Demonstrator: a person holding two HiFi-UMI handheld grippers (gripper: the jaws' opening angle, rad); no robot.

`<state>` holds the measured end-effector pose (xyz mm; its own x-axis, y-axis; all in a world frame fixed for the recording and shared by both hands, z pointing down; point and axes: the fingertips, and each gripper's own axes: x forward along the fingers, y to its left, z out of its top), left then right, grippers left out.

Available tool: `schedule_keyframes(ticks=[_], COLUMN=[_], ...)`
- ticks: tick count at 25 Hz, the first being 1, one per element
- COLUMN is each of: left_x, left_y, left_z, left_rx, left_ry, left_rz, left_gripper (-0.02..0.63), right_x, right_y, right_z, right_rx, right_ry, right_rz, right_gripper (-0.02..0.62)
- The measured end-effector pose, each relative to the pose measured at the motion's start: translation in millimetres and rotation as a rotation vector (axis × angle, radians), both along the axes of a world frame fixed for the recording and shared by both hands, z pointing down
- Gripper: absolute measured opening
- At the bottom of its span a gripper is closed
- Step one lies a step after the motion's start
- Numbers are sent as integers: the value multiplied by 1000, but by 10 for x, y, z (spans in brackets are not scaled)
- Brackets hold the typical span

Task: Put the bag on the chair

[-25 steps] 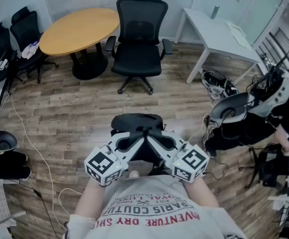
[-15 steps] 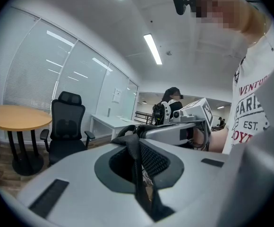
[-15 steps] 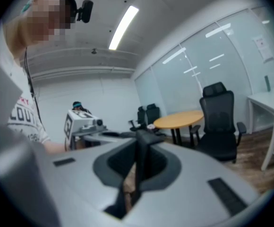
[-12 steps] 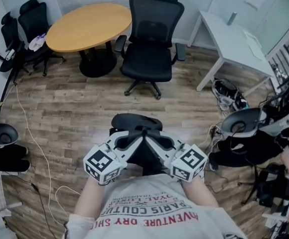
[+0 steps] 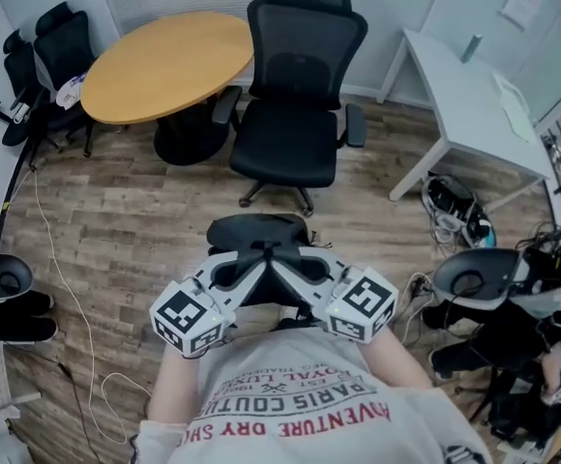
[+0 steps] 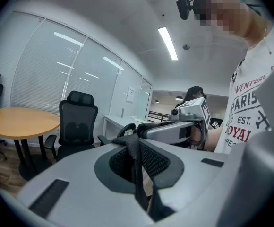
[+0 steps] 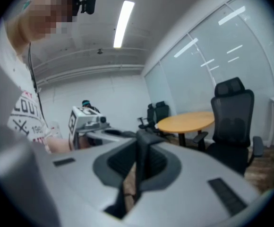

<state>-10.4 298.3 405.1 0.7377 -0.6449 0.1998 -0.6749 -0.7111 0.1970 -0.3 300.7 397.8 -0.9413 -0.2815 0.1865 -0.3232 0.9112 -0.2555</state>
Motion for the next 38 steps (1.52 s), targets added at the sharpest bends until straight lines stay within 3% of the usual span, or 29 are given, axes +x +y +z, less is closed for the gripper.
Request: schedule_keyframes(ticks=[7,13,19,28,33,38], left_x=[250,189,83,-502,-656,-572], left_y=[-999,-1932,-2833,-3752,-4251,-5040], left_z=[96,119,187,149,207,257], left_rx=[-48,-54,-70,-56,-57,-69], left_ry=[6,-2,-31,-62,-86,-84], left_rz=[-15,24,153,333,329,287], left_gripper=[49,49,49,49,49,49], right_x=[251,222,89,-474,-622,-536], right_y=[-982,-1897,-2853,-3807,-4238,-4971], right_z=[70,82,136,86,173,235], right_rx=[-23,-9,-55,-124,-133,-120], right_ry=[34,33,16,-39,-8,6], right_rz=[17,64,165,300,334,326], right_gripper=[44,44,44,44,44,44])
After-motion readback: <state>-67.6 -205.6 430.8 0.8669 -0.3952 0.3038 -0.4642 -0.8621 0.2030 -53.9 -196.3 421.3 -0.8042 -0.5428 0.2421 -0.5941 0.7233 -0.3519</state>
